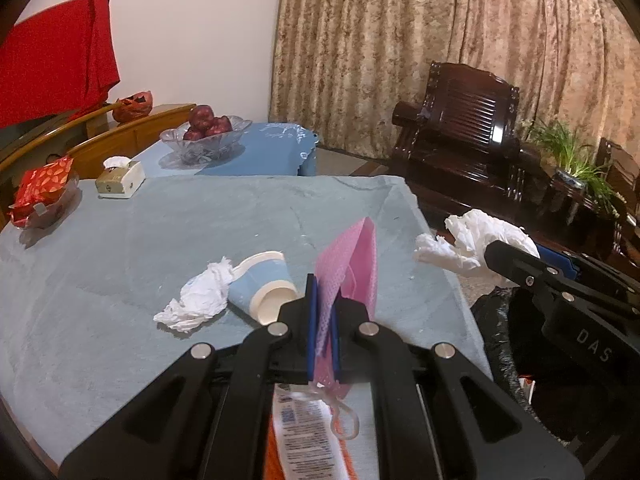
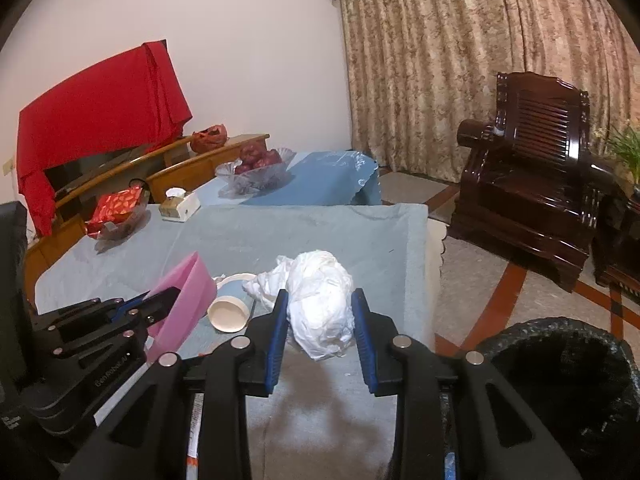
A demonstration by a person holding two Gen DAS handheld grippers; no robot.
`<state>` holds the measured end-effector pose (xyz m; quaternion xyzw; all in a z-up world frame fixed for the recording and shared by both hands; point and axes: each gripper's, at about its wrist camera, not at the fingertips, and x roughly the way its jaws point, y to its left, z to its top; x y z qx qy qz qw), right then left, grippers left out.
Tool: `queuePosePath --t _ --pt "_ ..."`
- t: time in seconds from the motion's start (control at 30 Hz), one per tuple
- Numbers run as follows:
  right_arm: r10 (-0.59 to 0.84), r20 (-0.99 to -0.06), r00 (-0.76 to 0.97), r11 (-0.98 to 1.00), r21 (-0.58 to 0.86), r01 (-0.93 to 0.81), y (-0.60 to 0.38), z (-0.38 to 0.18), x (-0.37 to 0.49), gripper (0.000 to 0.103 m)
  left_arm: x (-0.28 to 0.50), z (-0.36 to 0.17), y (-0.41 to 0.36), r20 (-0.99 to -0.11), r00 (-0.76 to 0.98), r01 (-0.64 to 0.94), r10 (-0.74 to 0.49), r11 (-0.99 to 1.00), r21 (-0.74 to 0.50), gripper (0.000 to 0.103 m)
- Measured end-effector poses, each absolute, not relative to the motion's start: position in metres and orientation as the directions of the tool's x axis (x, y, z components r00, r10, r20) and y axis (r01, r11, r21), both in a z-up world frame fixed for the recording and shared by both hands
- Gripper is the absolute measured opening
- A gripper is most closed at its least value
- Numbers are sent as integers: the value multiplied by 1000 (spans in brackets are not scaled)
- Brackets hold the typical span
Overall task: Collect trash
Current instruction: 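Carry the pink mask and white tissue over the bin and release both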
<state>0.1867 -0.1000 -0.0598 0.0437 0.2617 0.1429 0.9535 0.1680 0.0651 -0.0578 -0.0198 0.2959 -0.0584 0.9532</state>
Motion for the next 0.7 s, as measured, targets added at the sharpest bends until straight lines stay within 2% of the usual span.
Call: queuePosePath --t 0.43,0.7 --pt "264 -472 841 964 164 -211 -125 -51 167 31 159 -51 37 -553 813 156 -181 983 -92 5" --pt "178 -461 870 983 133 -131 -163 -47 144 31 152 -48 4 -548 799 226 -247 968 -107 5"
